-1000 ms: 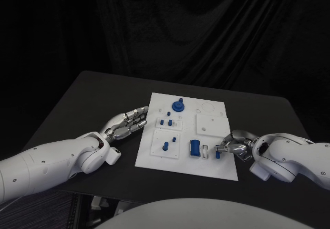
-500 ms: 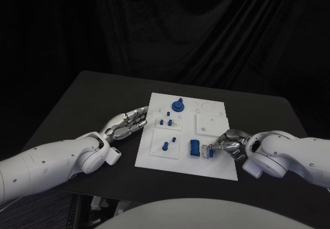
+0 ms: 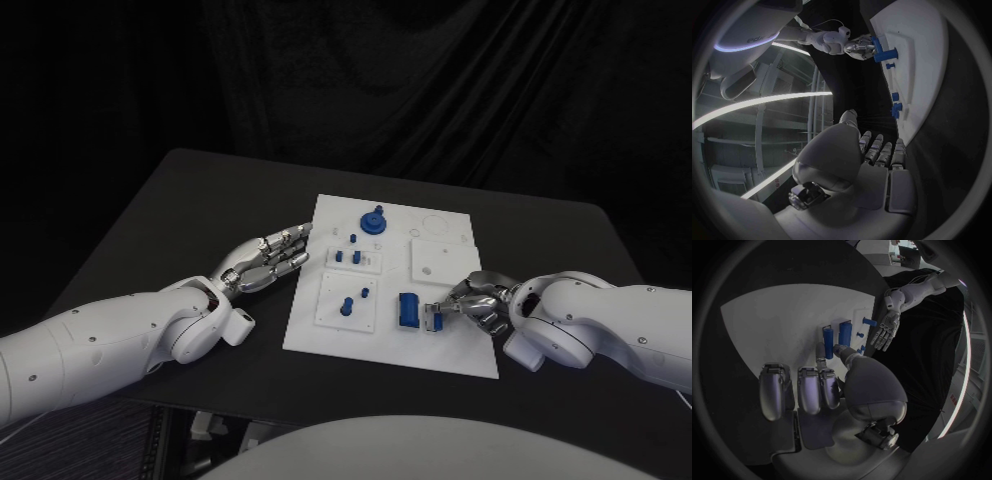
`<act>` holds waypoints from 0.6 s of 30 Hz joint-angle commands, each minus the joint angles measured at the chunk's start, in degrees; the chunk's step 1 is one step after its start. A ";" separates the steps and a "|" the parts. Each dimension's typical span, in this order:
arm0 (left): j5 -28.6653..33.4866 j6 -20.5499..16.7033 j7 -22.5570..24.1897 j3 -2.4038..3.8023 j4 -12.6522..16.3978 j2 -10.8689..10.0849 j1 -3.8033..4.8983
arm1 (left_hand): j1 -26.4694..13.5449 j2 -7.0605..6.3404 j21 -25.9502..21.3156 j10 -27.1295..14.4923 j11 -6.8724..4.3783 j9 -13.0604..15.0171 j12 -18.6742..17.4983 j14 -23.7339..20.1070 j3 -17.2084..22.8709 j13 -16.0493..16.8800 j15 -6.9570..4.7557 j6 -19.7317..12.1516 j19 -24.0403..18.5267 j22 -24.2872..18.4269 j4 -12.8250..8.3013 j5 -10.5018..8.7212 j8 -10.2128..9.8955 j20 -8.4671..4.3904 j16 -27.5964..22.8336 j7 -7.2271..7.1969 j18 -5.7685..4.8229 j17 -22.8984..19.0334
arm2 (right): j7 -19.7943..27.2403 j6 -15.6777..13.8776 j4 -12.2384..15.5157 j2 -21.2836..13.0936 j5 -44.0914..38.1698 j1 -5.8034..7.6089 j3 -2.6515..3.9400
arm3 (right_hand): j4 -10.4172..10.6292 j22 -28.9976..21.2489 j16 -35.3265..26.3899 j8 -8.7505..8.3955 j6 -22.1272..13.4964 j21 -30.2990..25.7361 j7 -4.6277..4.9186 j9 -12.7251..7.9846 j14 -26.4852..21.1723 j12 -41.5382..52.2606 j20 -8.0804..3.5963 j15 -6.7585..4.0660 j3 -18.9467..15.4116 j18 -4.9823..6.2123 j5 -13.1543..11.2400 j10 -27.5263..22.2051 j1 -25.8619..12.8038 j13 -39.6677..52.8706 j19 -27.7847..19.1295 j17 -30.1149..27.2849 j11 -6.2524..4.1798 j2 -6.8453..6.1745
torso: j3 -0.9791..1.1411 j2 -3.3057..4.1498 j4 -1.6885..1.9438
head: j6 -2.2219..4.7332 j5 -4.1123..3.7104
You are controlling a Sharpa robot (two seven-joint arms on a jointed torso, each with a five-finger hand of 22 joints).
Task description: Assemble the parts on the task board
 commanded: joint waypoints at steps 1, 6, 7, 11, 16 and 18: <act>0.24 0.73 5.37 0.05 0.06 0.10 -0.07 | -0.06 0.64 -0.33 0.06 0.29 0.03 0.12 0.00 0.18 0.03 0.21 -0.13 0.09 -0.08 0.10 -0.35 0.09 0.33 -0.20 0.29 -0.89 -0.07 | -0.35 1.89 -0.33 0.17 -1.05 0.04 -0.01 | 0.25 13.31 -0.33 -0.44 -0.57 -0.34 -0.05 -0.31 4.63 0.15 0.56 0.49 0.12 0.43 -2.03 5.98 -1.00 15.08 3.95 7.44 0.57 -0.10 | 0.00 -0.01 0.04 | 0.00 0.05; 0.24 0.80 5.31 0.05 0.04 0.10 -0.07 | -0.06 0.64 -0.33 0.06 0.29 0.03 0.12 0.00 0.18 0.03 0.21 -0.13 0.09 -0.08 0.10 -0.35 0.09 0.33 -0.20 0.29 -0.89 -0.07 | -0.44 2.29 -0.70 0.40 -1.48 0.02 -0.01 | 1.15 13.31 -0.29 -0.76 -0.61 -0.35 0.07 -0.62 4.64 0.15 0.67 0.59 -0.61 0.43 -5.66 5.98 -1.97 15.08 3.94 7.49 0.69 -0.16 | -0.02 -0.01 -0.03 | 0.00 0.19; 0.24 0.81 5.31 0.05 0.03 0.11 -0.07 | -0.06 0.64 -0.33 0.06 0.29 0.03 0.12 0.00 0.18 0.03 0.21 -0.13 0.09 -0.08 0.10 -0.35 0.09 0.33 -0.20 0.29 -0.89 -0.07 | -0.48 2.37 -0.74 0.43 -1.51 0.02 -0.01 | 1.23 13.32 -0.28 -0.80 -0.63 -0.33 0.09 -0.66 4.64 0.15 0.69 0.61 -0.70 0.42 -6.00 5.98 -2.04 15.08 3.95 7.51 0.71 -0.19 | -0.03 -0.02 -0.04 | 0.00 0.20; 0.24 0.91 5.27 0.05 -0.01 0.20 -0.08 | -0.06 0.64 -0.33 0.06 0.29 0.03 0.12 0.00 0.18 0.03 0.21 -0.13 0.09 -0.08 0.10 -0.35 0.09 0.33 -0.20 0.29 -0.89 -0.07 | -0.66 2.80 -0.99 0.61 -1.61 0.00 -0.02 | 2.29 13.17 -0.22 -1.12 -0.92 -0.73 0.33 -0.92 4.66 0.15 0.84 0.79 -1.70 0.53 -9.87 5.98 -2.97 15.08 3.77 7.61 0.93 -0.28 | -0.01 0.02 -0.03 | 0.00 0.10; 0.24 1.03 5.24 0.05 -0.07 0.29 -0.08 | -0.10 0.70 -0.34 -0.01 0.34 0.03 0.04 0.00 0.19 0.01 0.31 -0.13 0.08 -0.11 0.10 -0.41 0.09 0.48 -0.20 0.35 -0.84 -0.07 | -0.68 2.81 -1.22 0.78 -1.65 -0.05 -0.03 | 3.97 13.17 -0.21 -1.23 -1.04 -0.75 0.56 -1.09 4.64 0.15 1.04 0.99 -3.25 0.53 -14.55 5.98 -4.29 15.08 3.76 7.57 1.15 -0.31 | -0.01 -0.02 0.04 | 0.00 0.06; 0.24 1.07 5.21 0.05 -0.09 0.31 -0.08 | -0.10 0.70 -0.34 -0.01 0.34 0.03 0.04 0.00 0.19 0.01 0.31 -0.13 0.08 -0.11 0.10 -0.41 0.09 0.48 -0.20 0.35 -0.84 -0.07 | -0.73 2.81 -1.27 0.79 -1.66 -0.06 -0.03 | 4.74 13.17 -0.24 -1.27 -1.11 -0.76 0.64 -1.15 4.62 0.15 1.11 1.06 -4.00 0.53 -16.20 5.98 -4.89 15.08 3.76 7.48 1.22 -0.33 | -0.01 -0.03 0.01 | 0.00 0.11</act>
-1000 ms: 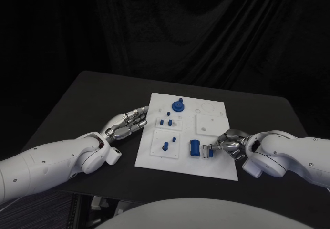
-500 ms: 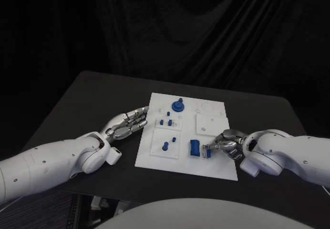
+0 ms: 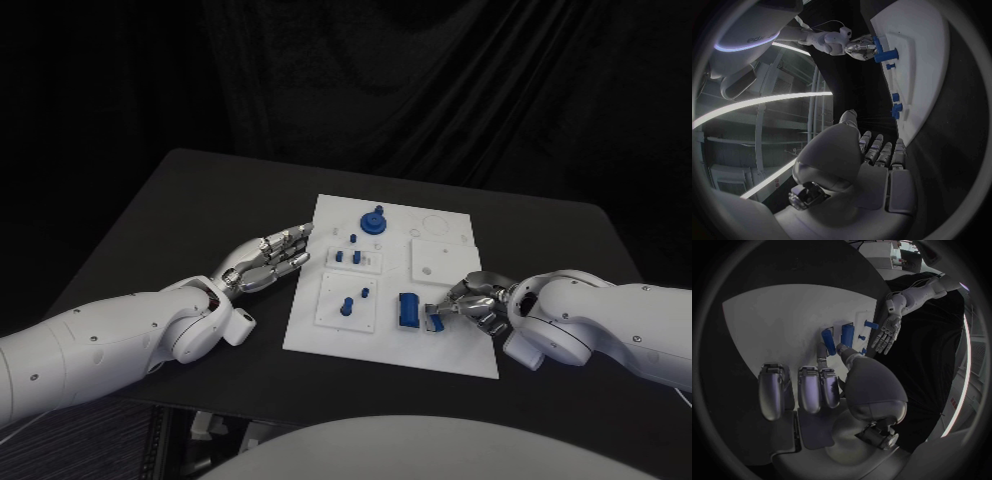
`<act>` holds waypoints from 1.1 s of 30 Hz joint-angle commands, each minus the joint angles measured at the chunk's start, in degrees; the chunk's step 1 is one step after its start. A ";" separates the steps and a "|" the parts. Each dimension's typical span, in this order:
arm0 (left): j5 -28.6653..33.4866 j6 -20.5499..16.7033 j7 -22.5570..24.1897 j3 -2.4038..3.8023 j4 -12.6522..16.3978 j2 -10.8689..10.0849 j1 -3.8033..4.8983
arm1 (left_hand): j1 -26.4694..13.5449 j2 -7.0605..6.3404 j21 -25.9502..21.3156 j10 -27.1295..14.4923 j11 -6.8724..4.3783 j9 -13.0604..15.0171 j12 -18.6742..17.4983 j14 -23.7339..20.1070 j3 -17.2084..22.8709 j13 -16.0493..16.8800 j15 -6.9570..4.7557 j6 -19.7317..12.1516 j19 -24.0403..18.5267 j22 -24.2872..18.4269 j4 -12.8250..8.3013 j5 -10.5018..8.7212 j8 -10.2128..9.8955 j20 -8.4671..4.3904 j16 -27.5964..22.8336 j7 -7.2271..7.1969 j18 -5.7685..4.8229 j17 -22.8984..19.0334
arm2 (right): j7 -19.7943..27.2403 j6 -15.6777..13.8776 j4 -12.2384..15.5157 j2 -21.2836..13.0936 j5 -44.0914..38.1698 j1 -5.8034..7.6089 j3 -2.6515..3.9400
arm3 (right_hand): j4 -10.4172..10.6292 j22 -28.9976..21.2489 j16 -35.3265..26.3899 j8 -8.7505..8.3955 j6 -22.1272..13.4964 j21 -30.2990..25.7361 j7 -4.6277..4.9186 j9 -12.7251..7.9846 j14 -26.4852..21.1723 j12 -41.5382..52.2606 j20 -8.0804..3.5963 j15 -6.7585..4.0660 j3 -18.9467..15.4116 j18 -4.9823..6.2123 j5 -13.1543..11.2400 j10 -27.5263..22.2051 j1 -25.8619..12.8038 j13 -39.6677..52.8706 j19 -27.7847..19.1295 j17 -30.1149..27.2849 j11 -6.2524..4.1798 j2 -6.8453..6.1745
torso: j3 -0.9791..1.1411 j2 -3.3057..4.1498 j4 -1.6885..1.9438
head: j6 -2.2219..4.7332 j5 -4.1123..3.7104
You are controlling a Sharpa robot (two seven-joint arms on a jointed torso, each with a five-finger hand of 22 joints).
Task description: Assemble the parts on the task board
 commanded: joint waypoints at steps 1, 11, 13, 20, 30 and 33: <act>0.24 0.83 5.20 0.05 0.05 0.15 -0.08 | 0.09 0.52 -0.34 -0.01 0.34 0.03 0.04 0.00 0.19 0.02 0.31 -0.12 0.08 -0.05 0.10 -0.20 0.09 0.48 -0.20 0.35 -0.84 -0.05 | -0.63 0.89 -0.12 0.00 -0.54 -0.06 0.00 | 1.12 13.15 -0.24 -0.31 0.00 -0.28 0.34 -0.09 4.42 0.15 0.41 0.46 -0.68 0.55 -1.96 5.97 -1.02 15.09 3.66 7.48 0.42 -0.02 | 0.00 -0.01 0.00 | 0.00 0.08; 0.24 1.03 5.05 0.05 -0.02 0.18 -0.14 | 0.04 0.57 -0.35 -0.04 0.38 0.05 0.05 0.00 0.20 0.01 0.39 -0.02 0.07 -0.08 0.10 -0.23 0.11 0.61 -0.20 0.44 -0.79 -0.05 | -0.48 0.55 -0.22 -0.12 -0.56 -0.09 -0.01 | 3.58 13.11 -0.31 -0.25 0.03 -0.41 0.39 -0.17 4.36 0.15 0.51 0.54 -3.01 0.59 -2.27 5.97 -2.87 15.09 3.60 7.24 0.49 0.34 | -0.02 -0.01 -0.06 | 0.00 0.17; 0.24 1.06 5.03 0.05 -0.03 0.19 -0.15 | 0.00 0.60 -0.36 -0.07 0.40 0.06 0.02 0.00 0.20 0.01 0.44 0.07 0.06 -0.10 0.11 -0.23 0.13 0.70 -0.20 0.55 -0.75 -0.05 | -0.40 0.47 -0.17 -0.18 -0.82 -0.09 -0.01 | 3.58 13.11 -0.31 -0.25 0.03 -0.41 0.39 -0.17 4.36 0.15 0.51 0.54 -3.01 0.59 -2.27 5.97 -2.87 15.09 3.60 7.24 0.49 0.34 | 0.00 -0.01 -0.03 | 0.00 0.14; 0.24 1.04 5.04 0.05 0.00 0.12 -0.21 | -0.07 0.64 -0.36 -0.11 0.38 0.08 0.02 0.00 0.19 0.01 0.48 0.24 0.07 -0.08 0.09 -0.24 0.16 0.84 -0.20 0.85 -0.65 -0.06 | 1.57 0.01 0.76 -1.08 -5.13 -0.13 -0.03 | 3.50 13.10 -0.25 0.05 0.27 -0.43 0.25 -0.03 4.39 0.15 0.48 0.48 -3.38 0.59 -2.03 5.97 -2.45 15.09 3.60 7.38 0.40 0.28 | 0.00 -0.01 0.02 | 0.00 0.21; 0.24 0.82 5.12 0.05 0.12 -0.17 -0.25 | -0.08 0.64 -0.35 -0.10 0.40 0.09 0.07 -0.02 0.19 0.02 0.48 0.26 0.09 -0.05 0.08 -0.24 0.17 0.88 -0.21 0.89 -0.61 -0.06 | 4.98 0.22 4.24 -4.37 -14.56 -0.81 -0.19 | 3.02 13.24 -0.03 8.99 -2.63 -0.11 -0.65 6.29 4.47 0.15 -0.11 -0.19 -7.07 0.50 -4.32 5.97 0.81 15.09 3.76 7.84 -0.40 0.01 | 0.00 0.00 -0.01 | 0.00 0.38; 0.24 0.83 5.11 0.05 0.12 -0.20 -0.26 | -0.08 0.64 -0.34 -0.10 0.41 0.08 0.08 0.00 0.18 0.02 0.48 0.25 0.10 -0.02 0.07 -0.25 0.17 0.90 -0.20 0.89 -0.59 -0.05 | 4.91 0.69 5.04 -5.12 -16.56 -1.19 -0.26 | 3.71 13.26 -0.01 13.22 -3.77 -0.05 -1.17 9.52 4.48 0.15 -0.46 -0.58 -8.63 0.48 -5.70 5.97 1.24 15.09 3.79 7.88 -0.89 0.17 | 0.02 0.03 -0.03 | 0.00 0.15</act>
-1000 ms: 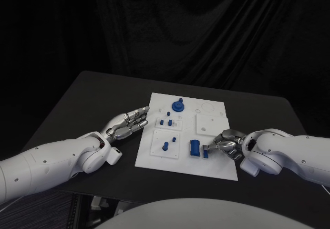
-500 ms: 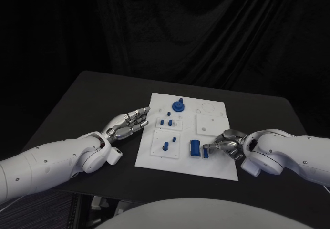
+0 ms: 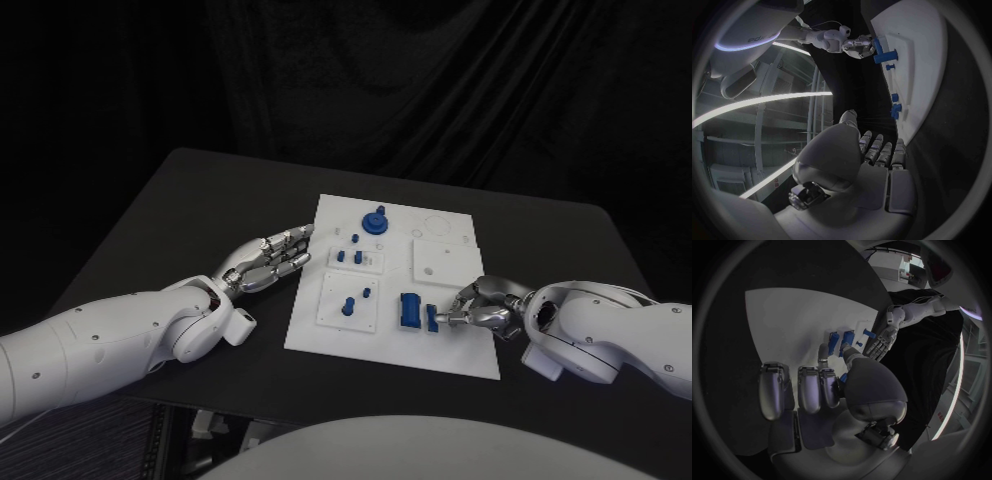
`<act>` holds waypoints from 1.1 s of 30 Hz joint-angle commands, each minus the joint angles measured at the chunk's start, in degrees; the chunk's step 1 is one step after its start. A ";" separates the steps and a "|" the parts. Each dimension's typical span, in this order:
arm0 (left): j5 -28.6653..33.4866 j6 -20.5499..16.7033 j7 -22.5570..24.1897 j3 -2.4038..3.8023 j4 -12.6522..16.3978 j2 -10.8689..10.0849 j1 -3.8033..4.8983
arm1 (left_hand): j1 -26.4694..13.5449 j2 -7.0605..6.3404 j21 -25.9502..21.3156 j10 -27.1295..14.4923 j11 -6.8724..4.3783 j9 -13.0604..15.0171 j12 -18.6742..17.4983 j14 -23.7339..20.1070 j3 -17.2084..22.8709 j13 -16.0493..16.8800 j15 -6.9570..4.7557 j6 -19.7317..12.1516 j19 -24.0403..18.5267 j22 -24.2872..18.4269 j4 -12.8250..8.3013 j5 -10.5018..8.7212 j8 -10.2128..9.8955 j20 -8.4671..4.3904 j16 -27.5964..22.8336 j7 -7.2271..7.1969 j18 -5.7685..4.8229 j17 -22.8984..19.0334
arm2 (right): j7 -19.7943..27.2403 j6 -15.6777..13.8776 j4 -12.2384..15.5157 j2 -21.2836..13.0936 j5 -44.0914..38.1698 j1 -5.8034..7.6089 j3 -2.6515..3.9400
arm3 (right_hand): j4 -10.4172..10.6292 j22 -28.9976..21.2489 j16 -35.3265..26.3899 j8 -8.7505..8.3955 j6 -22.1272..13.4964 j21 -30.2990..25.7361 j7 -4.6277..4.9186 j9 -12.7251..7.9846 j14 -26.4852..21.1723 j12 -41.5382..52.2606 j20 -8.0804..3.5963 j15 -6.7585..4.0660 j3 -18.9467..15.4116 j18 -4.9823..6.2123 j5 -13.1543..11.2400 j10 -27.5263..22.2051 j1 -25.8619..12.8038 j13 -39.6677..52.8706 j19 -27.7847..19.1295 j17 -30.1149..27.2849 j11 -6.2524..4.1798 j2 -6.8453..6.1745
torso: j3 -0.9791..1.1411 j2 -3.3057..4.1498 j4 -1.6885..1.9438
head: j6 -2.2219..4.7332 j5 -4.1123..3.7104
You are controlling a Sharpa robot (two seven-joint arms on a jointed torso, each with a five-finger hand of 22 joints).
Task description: Assemble the parts on the task board
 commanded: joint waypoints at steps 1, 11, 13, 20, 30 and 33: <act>0.24 0.45 5.10 0.05 0.14 0.05 -0.12 | -0.05 0.61 -0.34 -0.10 0.41 0.09 0.08 0.00 0.19 0.02 0.48 0.04 0.10 0.03 0.07 -0.25 0.17 0.49 -0.20 0.28 -0.58 -0.08 | 1.51 0.65 0.73 -0.50 -6.14 -0.48 -0.06 | 0.41 13.25 -0.08 3.32 -0.80 0.11 -0.37 2.58 4.61 0.15 -0.69 -0.51 -1.26 0.50 -1.33 6.06 0.73 15.10 3.86 7.70 -0.54 -0.06 | 0.03 0.04 -0.03 | 0.00 -0.27; 0.24 0.45 5.01 0.05 0.16 0.01 -0.13 | -0.05 0.61 -0.34 -0.10 0.41 0.09 0.08 0.00 0.19 0.02 0.48 0.04 0.10 0.03 0.07 -0.25 0.17 0.49 -0.20 0.28 -0.58 -0.08 | 1.09 1.22 0.61 -0.50 -7.52 -1.58 -0.10 | 1.06 13.17 -0.17 8.96 -1.95 -0.15 -1.26 7.17 4.58 0.15 -1.31 -1.18 -3.04 0.56 -2.30 6.06 1.88 15.10 3.75 7.51 -1.31 0.31 | 0.01 0.04 -0.04 | 0.00 0.02; 0.24 0.44 4.98 0.05 0.17 -0.04 -0.13 | -0.06 0.59 -0.34 -0.09 0.42 0.10 0.12 0.01 0.18 0.03 0.48 0.12 0.11 0.03 0.05 -0.29 0.18 0.53 -0.19 0.28 -0.54 -0.08 | 1.12 1.22 0.52 -0.42 -7.59 -1.71 -0.10 | 1.16 13.17 -0.16 9.17 -1.98 -0.14 -1.30 7.34 4.59 0.15 -1.34 -1.21 -3.13 0.56 -2.34 6.06 1.84 15.10 3.76 7.52 -1.34 0.37 | 0.00 0.02 -0.08 | 0.00 0.08; 0.24 0.52 4.90 0.05 0.13 -0.02 -0.14 | -0.06 0.59 -0.34 -0.09 0.42 0.10 0.12 0.01 0.18 0.03 0.48 0.12 0.11 0.03 0.05 -0.29 0.18 0.53 -0.19 0.28 -0.54 -0.08 | 0.82 1.24 0.08 -0.04 -7.69 -1.92 -0.10 | 1.30 13.16 -0.21 9.51 -1.99 -0.16 -1.39 7.62 4.57 0.15 -1.39 -1.27 -3.23 0.56 -2.30 6.06 1.86 15.10 3.75 7.42 -1.41 0.53 | 0.03 0.05 -0.05 | 0.00 -0.12; 0.24 0.65 4.80 0.05 0.05 0.05 -0.15 | -0.08 0.58 -0.34 -0.09 0.43 0.09 0.13 0.03 0.17 0.03 0.49 0.09 0.10 0.01 0.04 -0.32 0.18 0.58 -0.19 0.30 -0.50 -0.07 | 0.26 0.53 -0.67 0.40 -7.71 -1.98 -0.08 | 1.37 13.13 -0.24 10.25 -1.82 -0.25 -1.64 8.16 4.55 0.15 -1.54 -1.44 -3.20 0.59 -1.89 6.06 2.36 15.10 3.71 7.35 -1.63 1.10 | 0.03 0.07 -0.01 | 0.00 -0.09; 0.24 0.66 4.78 0.05 0.06 0.01 -0.15 | -0.08 0.58 -0.34 -0.09 0.43 0.09 0.13 0.03 0.17 0.03 0.49 0.09 0.10 0.01 0.04 -0.32 0.18 0.58 -0.19 0.30 -0.50 -0.07 | 0.11 0.64 -0.91 0.58 -7.71 -1.98 -0.08 | 1.59 13.13 -0.24 10.44 -1.73 -0.27 -1.70 8.29 4.55 0.15 -1.59 -1.50 -3.25 0.59 -1.86 6.06 2.27 15.10 3.71 7.34 -1.69 1.35 | 0.00 0.05 -0.01 | 0.00 -0.07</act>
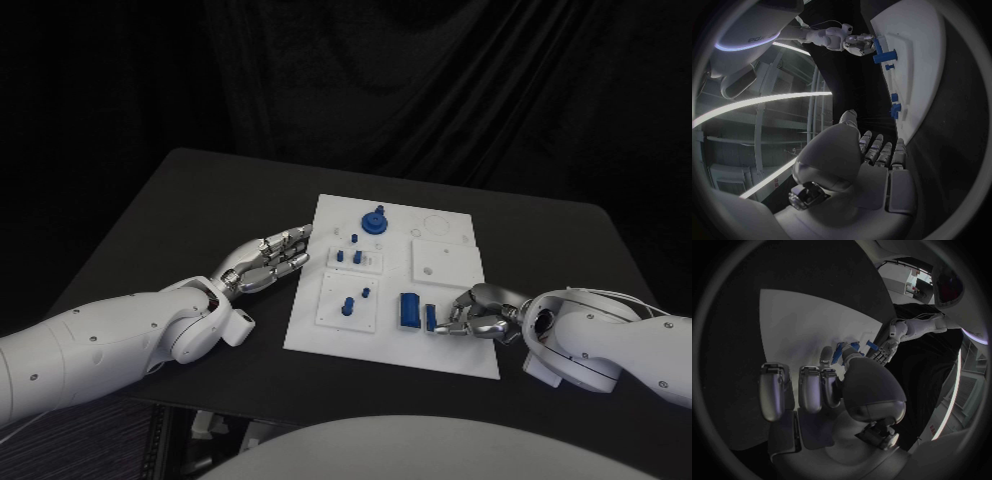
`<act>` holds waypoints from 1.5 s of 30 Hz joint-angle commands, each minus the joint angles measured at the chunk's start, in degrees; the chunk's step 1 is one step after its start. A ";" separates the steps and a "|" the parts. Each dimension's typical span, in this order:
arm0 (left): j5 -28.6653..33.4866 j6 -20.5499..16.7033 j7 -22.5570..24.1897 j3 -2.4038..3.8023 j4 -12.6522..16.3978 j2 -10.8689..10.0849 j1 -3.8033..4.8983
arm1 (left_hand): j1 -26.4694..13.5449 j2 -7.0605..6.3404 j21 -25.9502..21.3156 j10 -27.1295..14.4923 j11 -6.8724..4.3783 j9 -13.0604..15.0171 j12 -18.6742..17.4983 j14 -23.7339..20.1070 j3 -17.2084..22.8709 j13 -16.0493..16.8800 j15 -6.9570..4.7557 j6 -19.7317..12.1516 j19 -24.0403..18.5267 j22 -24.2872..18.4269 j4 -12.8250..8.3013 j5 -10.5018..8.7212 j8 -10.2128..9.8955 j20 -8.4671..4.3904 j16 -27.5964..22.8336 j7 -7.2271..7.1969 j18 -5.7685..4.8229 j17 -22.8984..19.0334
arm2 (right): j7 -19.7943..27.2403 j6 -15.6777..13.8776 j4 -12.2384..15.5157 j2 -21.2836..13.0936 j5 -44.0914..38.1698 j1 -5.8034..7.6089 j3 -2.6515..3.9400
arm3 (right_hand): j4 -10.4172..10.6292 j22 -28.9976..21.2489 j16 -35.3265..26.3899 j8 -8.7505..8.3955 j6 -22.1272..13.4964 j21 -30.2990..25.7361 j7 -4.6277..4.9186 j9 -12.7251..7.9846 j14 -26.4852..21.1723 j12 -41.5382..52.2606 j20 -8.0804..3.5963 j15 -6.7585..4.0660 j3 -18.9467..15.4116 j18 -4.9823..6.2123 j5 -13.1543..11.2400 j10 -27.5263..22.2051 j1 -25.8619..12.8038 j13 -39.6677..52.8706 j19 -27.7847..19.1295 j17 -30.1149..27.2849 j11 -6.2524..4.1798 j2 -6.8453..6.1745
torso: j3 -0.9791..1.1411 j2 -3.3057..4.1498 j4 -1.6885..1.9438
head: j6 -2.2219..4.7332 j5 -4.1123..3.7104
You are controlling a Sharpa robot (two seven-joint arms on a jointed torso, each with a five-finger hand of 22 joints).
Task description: Assemble the parts on the task board
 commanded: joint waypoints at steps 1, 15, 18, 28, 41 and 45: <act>0.24 0.62 4.77 0.05 0.11 0.05 -0.11 | -0.09 0.60 -0.33 -0.08 0.45 0.06 0.18 0.05 0.16 0.04 0.52 0.16 -0.09 0.02 0.04 -0.34 0.19 0.43 -0.18 0.32 -0.46 -0.05 | -0.70 0.13 -0.23 0.17 -0.51 -0.17 0.02 | 0.34 13.12 -0.27 0.28 0.12 -0.29 -0.33 0.14 4.47 0.15 -0.37 -0.41 -0.17 0.59 0.34 6.06 0.26 15.07 3.69 7.29 -0.50 0.54 | -0.03 -0.01 -0.04 | 0.00 0.07; 0.24 0.75 4.71 0.05 0.03 0.19 -0.12 | -0.10 0.60 -0.33 -0.08 0.46 0.06 0.19 0.05 0.16 0.04 0.53 0.17 -0.08 0.04 0.04 -0.34 0.19 0.46 -0.18 0.34 -0.43 -0.05 | -1.36 3.02 -1.27 1.56 -0.51 -0.18 0.05 | -1.44 13.02 -0.34 0.82 -0.02 -0.58 -0.87 0.64 4.45 0.15 -0.81 -0.86 0.50 0.66 1.55 6.06 3.74 15.07 3.56 7.15 -1.02 0.91 | -0.02 -0.05 0.00 | 0.00 0.07; 0.24 0.76 4.70 0.05 0.03 0.16 -0.12 | -0.10 0.60 -0.33 -0.08 0.46 0.06 0.19 0.05 0.16 0.04 0.53 0.17 -0.08 0.04 0.04 -0.34 0.19 0.46 -0.18 0.34 -0.43 -0.05 | -1.48 3.58 -1.46 1.82 -0.51 -0.20 0.05 | -1.64 13.00 -0.37 0.82 0.00 -0.65 -0.90 0.65 4.43 0.15 -0.84 -0.89 0.54 0.68 1.58 6.06 4.06 15.07 3.53 7.08 -1.05 0.87 | -0.02 -0.05 0.02 | 0.00 0.10; 0.24 0.46 5.00 0.05 0.09 0.12 -0.12 | -0.10 0.62 -0.34 -0.06 0.49 0.07 0.22 0.03 0.17 0.04 0.54 0.25 -0.10 -0.01 0.02 -0.36 0.20 0.52 -0.19 0.39 -0.39 -0.06 | -1.16 3.61 -1.50 1.99 -0.51 -0.27 0.04 | -2.04 12.93 -0.40 0.81 0.01 -0.83 -0.93 0.65 4.42 0.15 -0.89 -0.93 0.56 0.73 1.39 6.06 4.67 15.07 3.45 7.01 -1.08 0.74 | -0.04 -0.04 0.04 | 0.00 0.12; -3.04 -6.53 7.97 0.08 3.37 -1.98 -0.06 | 1.98 -1.14 -0.58 1.11 -0.79 0.33 2.07 -0.02 0.22 0.23 -1.20 3.43 -0.52 -0.84 -0.73 1.52 0.65 0.38 -0.21 0.91 1.20 -0.08 | 5.99 -5.70 1.80 -1.73 -0.52 1.73 0.15 | -1.32 12.95 -0.40 0.79 0.17 -0.81 -0.73 0.62 4.44 0.15 -0.88 -0.85 -1.08 0.71 -0.27 6.06 3.74 15.07 3.47 7.05 -0.93 -0.59 | 0.00 -0.09 -0.05 | 0.00 -0.09; -4.20 -8.80 8.66 0.08 4.99 -3.03 0.39 | 2.89 -1.92 -0.80 1.33 -1.47 0.38 2.36 -0.02 0.20 0.24 -1.96 4.34 -0.92 -1.37 -0.75 2.25 0.67 0.00 -0.21 1.30 1.62 -0.08 | 10.40 -9.73 2.18 -2.85 -0.19 4.64 0.15 | -0.83 12.48 -1.46 0.32 0.06 -2.08 -0.66 0.25 3.89 0.15 -0.80 -0.76 -1.25 1.04 -0.07 6.06 4.19 15.07 2.86 4.56 -0.87 -0.43 | 0.04 -0.15 -0.10 | 0.00 -0.46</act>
